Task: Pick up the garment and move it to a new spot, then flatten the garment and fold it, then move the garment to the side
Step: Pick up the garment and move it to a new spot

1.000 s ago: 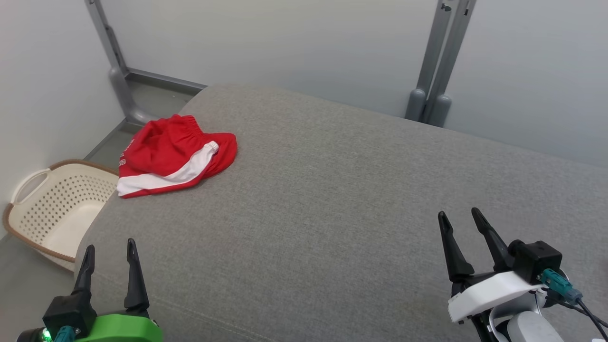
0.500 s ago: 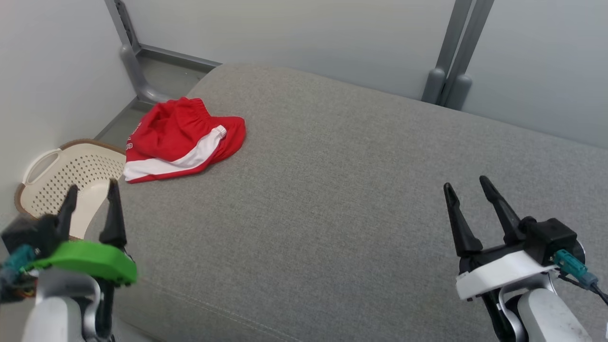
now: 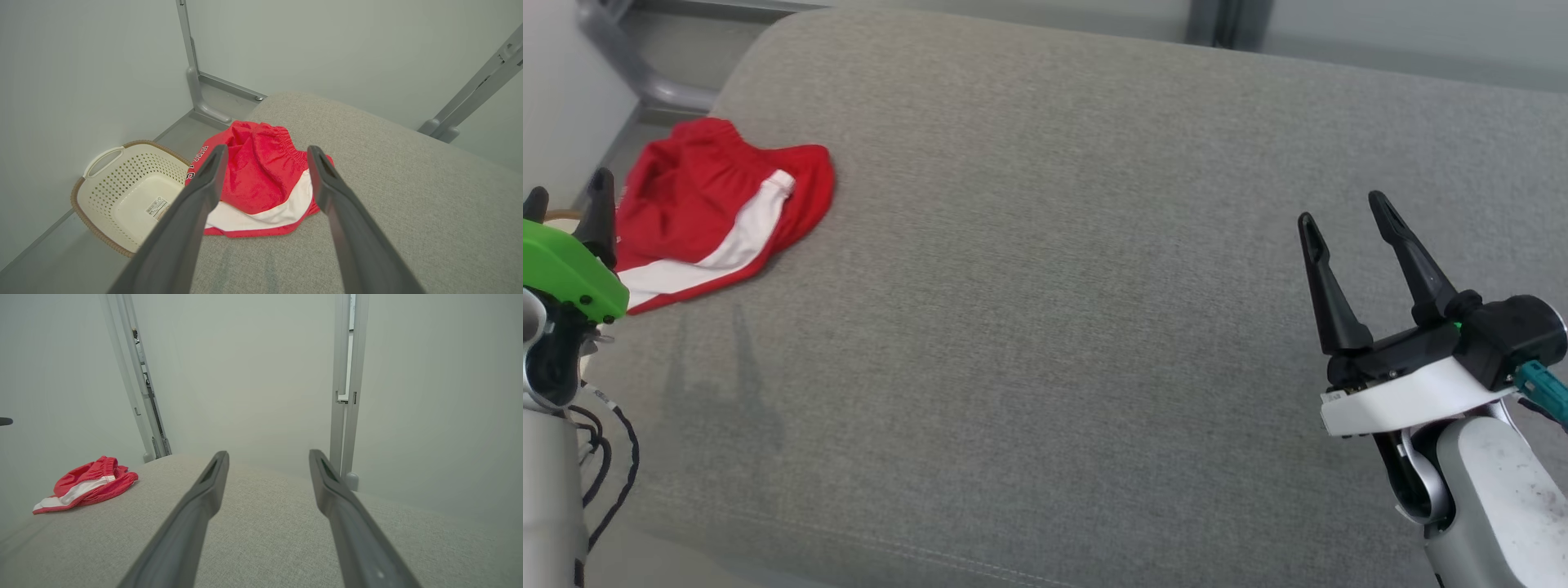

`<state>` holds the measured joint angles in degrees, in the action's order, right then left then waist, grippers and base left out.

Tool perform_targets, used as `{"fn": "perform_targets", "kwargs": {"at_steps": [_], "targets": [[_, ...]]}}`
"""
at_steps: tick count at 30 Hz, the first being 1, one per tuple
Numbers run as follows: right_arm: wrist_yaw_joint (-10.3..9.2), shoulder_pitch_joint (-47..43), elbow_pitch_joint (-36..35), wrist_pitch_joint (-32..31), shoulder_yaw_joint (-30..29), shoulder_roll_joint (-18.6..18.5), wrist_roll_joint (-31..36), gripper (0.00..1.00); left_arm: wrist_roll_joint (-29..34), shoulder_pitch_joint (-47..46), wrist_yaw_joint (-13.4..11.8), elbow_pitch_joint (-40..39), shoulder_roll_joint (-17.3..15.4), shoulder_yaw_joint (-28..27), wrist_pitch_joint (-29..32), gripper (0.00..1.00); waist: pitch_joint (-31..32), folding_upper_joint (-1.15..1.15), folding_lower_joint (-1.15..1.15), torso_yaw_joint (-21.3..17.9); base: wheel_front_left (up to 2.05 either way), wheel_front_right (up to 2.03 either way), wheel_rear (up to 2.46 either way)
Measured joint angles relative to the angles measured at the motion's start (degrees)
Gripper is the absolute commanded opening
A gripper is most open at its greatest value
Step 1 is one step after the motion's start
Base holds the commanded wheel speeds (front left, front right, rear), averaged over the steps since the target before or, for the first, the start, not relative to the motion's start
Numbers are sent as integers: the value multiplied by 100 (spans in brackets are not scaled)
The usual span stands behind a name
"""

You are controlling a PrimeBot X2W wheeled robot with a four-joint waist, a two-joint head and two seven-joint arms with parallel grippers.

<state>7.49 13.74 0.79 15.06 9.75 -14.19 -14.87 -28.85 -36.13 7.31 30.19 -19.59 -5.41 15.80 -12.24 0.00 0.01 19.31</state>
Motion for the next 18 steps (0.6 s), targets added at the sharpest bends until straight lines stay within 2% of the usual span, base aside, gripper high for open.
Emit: {"fn": "perform_targets", "kwargs": {"at_steps": [10,18], "targets": [[0,265,-67,0,81,-59,3,100,-790,-810,8,1623,-536,576,319,100,-635,0,0,-793,0,0,0],[0,385,-98,0,85,-57,1,100,-801,-1223,10,2970,-823,587,94,100,-1060,0,0,-1258,0,0,0]]}}
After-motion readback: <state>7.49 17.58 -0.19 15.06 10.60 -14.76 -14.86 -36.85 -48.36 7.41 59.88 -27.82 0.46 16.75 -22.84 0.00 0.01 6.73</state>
